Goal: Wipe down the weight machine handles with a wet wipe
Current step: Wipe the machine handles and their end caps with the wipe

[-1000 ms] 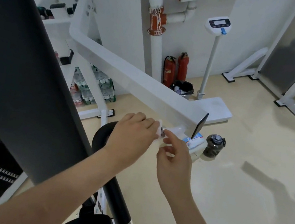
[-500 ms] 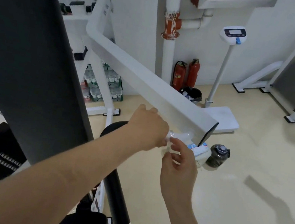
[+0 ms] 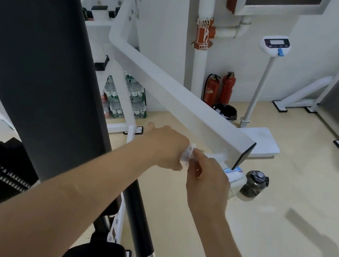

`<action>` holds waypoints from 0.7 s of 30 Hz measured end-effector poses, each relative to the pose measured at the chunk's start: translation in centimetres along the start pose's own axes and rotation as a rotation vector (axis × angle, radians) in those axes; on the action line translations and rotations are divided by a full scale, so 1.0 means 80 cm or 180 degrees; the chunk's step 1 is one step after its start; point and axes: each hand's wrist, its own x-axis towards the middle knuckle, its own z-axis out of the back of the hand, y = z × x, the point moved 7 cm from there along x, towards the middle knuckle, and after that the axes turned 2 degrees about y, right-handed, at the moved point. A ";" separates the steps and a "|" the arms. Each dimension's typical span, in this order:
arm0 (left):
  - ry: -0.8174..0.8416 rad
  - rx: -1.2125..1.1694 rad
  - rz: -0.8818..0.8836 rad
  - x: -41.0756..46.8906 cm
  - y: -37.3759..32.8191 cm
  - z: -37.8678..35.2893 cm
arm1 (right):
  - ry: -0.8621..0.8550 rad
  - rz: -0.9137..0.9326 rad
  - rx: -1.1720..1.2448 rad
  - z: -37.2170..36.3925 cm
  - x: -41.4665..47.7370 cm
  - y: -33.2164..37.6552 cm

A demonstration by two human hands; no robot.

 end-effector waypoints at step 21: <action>-0.1932 0.0473 -0.0654 -0.058 -0.048 -0.009 | 0.0427 -0.2073 0.2148 0.007 -0.041 -0.041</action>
